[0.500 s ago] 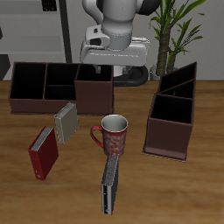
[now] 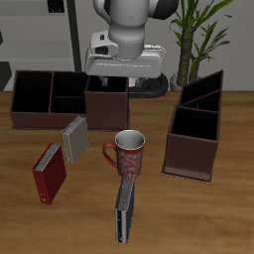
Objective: Place the red book into the left desk caddy's front compartment
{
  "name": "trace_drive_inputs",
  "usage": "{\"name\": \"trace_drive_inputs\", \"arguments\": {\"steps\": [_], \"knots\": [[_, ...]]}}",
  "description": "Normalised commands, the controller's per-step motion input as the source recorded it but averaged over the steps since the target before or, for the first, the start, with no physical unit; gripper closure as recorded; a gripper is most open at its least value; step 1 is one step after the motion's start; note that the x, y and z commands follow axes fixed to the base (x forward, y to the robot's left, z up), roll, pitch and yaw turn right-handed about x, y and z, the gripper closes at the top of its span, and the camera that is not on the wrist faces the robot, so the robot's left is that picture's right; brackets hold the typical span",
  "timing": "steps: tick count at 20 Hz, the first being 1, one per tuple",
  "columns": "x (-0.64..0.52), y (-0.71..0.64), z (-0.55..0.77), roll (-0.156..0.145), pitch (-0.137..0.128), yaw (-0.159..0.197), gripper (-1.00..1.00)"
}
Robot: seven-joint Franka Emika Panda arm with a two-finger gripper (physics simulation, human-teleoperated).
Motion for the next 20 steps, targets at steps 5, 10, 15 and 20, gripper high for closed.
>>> {"name": "trace_drive_inputs", "arguments": {"steps": [5,10,15,20], "knots": [[0.2,-0.3,0.03,0.033,0.025,0.008,-1.0],[0.33,-0.67,0.04,-0.053,-0.012,-0.003,-1.0],[0.23,-0.37,-0.01,0.026,-0.011,0.043,-1.0],[0.17,-0.28,0.06,-0.026,-0.04,-0.01,-1.0]]}}
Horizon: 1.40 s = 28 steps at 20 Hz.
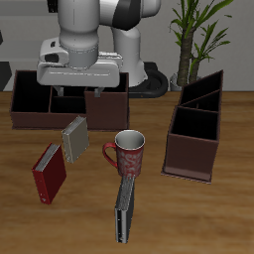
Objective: Place the red book into the left desk caddy's front compartment
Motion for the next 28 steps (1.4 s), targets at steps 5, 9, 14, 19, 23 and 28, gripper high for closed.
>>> {"name": "trace_drive_inputs", "arguments": {"steps": [5,9,14,19,23,28], "knots": [[0.28,-0.47,0.05,-0.047,-0.027,-0.015,-1.0],[0.26,-0.38,0.0,0.021,-0.019,-0.042,-1.0],[0.25,-0.06,-0.1,0.064,-0.003,0.014,-1.0],[0.2,0.05,-0.06,0.074,0.0,0.032,-1.0],[0.16,-0.12,-0.08,0.012,-0.003,0.012,-1.0],[0.17,-0.2,-0.16,-0.052,-0.014,-0.062,-1.0]]}}
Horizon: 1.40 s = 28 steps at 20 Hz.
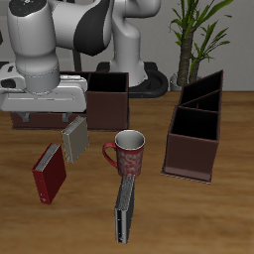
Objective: Place the red book into the left desk caddy's front compartment
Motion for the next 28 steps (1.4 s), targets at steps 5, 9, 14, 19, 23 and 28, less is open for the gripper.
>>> {"name": "trace_drive_inputs", "arguments": {"steps": [5,9,14,19,23,28], "knots": [[0.14,0.0,-0.22,-0.018,-0.029,-0.082,-1.0],[0.15,-0.01,-0.26,-0.007,0.004,-0.036,-1.0],[0.08,0.0,-0.18,0.012,-0.017,-0.037,-1.0],[0.05,-0.1,-0.31,-0.001,0.02,-0.019,-1.0],[-0.02,-0.15,-0.24,-0.011,0.005,-0.019,-1.0],[-0.01,-0.06,-0.27,-0.003,0.018,-0.02,-1.0]]}}
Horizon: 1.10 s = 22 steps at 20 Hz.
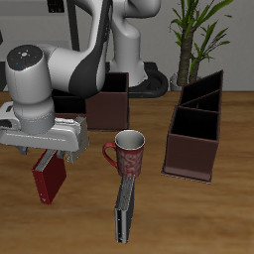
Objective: Place the red book into the left desk caddy's front compartment
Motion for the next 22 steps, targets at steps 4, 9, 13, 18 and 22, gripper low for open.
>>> {"name": "trace_drive_inputs", "arguments": {"steps": [4,9,13,18,22], "knots": [[0.02,-0.09,-0.28,-0.028,0.021,-0.028,-1.0],[0.0,-0.09,-0.3,-0.011,0.03,-0.015,-1.0],[0.04,0.02,-0.34,-0.009,0.037,-0.013,1.0],[0.03,0.06,-0.23,-0.013,0.018,-0.023,1.0],[0.0,-0.01,0.01,-0.001,-0.007,-0.011,1.0]]}}
